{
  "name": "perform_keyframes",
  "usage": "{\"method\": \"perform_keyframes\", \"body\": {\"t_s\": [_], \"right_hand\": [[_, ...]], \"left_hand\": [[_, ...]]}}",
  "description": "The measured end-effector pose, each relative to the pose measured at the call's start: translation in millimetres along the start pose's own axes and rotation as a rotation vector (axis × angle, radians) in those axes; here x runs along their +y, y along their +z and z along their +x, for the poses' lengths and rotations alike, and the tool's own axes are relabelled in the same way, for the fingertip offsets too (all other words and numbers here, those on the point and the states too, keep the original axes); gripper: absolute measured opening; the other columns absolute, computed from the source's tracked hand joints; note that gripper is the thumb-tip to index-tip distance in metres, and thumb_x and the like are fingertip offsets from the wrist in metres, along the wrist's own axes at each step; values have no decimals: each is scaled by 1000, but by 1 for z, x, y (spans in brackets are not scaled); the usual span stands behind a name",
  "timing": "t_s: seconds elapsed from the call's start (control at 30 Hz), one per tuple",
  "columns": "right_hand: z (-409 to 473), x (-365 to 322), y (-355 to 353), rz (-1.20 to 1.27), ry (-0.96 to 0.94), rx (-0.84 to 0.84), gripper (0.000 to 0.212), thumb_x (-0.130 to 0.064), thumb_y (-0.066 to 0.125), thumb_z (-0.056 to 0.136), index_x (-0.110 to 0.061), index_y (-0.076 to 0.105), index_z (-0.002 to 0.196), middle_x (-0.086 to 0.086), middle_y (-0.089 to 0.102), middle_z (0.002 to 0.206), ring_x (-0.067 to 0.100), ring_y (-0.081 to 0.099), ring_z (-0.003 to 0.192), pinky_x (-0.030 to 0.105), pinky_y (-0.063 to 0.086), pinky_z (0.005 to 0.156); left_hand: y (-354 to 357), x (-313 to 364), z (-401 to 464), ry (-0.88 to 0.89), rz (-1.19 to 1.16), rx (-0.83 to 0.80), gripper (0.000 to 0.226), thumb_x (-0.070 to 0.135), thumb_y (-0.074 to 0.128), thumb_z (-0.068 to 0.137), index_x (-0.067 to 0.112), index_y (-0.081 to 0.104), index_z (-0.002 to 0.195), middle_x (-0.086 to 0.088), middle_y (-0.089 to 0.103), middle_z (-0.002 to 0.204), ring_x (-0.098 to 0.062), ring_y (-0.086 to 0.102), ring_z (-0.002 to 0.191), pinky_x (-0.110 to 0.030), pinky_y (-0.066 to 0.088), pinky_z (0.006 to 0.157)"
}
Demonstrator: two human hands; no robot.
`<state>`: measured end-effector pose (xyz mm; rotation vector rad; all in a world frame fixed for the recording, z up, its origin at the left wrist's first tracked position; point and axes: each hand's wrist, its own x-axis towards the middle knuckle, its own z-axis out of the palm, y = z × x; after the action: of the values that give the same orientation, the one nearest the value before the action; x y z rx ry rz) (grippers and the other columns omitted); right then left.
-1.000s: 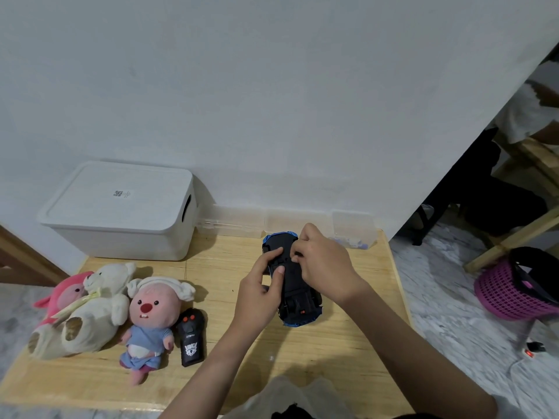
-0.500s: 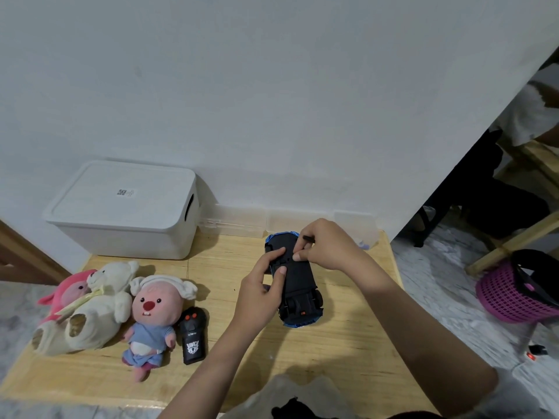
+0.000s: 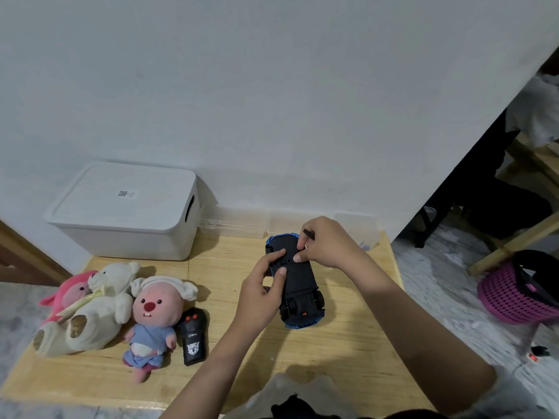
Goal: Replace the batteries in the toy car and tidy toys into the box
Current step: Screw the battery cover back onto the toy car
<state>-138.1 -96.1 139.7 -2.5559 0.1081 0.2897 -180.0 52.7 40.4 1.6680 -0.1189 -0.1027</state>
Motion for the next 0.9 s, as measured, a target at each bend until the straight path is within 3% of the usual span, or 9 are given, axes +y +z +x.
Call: {"method": "perform_keyframes", "body": {"t_s": [0.17, 0.27, 0.37, 0.47, 0.6, 0.73, 0.9], "right_hand": [[-4, 9, 0, 152, -11, 45, 21, -25, 80, 73, -13, 69, 87, -6, 53, 73, 5, 49, 66, 20, 36, 56], [-8, 10, -4, 330, 7, 81, 14, -25, 66, 87, -12, 71, 90, -1, 60, 77, 9, 51, 65, 21, 39, 59], [-13, 10, -7, 513, 84, 81, 21, -20, 51, 97, -13, 70, 100, -7, 60, 81, 7, 49, 61, 18, 47, 58], [-17, 15, -4, 841, 120, 67, 22, -12, 48, 98, -14, 69, 104, -4, 51, 73, 9, 50, 65, 29, 54, 75], [-23, 14, 4, 1307, 178, 191, 13, -9, 63, 88, -10, 70, 99, -2, 64, 84, 10, 59, 80, 29, 53, 82], [-28, 15, 15, 1316, 237, 341, 7, -15, 70, 83, -10, 70, 87, 1, 68, 80, 13, 64, 74, 28, 56, 71], [-33, 12, 32, 1202, 122, 502, 7, -10, 60, 91, -9, 57, 85, 8, 72, 78, 17, 72, 70, 26, 58, 68]], "left_hand": [[1, 3, 3, 12, -12, 17, 30, 14, 55, 94, 32, 59, 118, 7, 65, 110, -9, 62, 95, -37, 59, 68], [0, 2, 3, 0, -13, 19, 30, 14, 54, 94, 33, 59, 117, 8, 65, 108, -10, 62, 95, -38, 59, 68], [0, 3, 3, -20, -22, 20, 30, 15, 54, 94, 34, 59, 116, 4, 65, 105, -9, 63, 86, -41, 59, 67], [0, 5, 4, -23, -33, 20, 31, 15, 54, 94, 38, 59, 114, 1, 65, 105, -10, 63, 88, -39, 59, 67], [0, 8, 6, -36, -49, 20, 32, 16, 54, 94, 43, 58, 112, 0, 65, 102, -14, 63, 90, -38, 60, 67], [1, 9, 8, -41, -70, 20, 33, 15, 54, 94, 44, 58, 111, -5, 65, 99, -17, 65, 87, -35, 59, 67], [2, 10, 8, -46, -60, 23, 33, 17, 54, 94, 45, 58, 110, 2, 65, 100, -24, 61, 92, -41, 59, 72]]}}
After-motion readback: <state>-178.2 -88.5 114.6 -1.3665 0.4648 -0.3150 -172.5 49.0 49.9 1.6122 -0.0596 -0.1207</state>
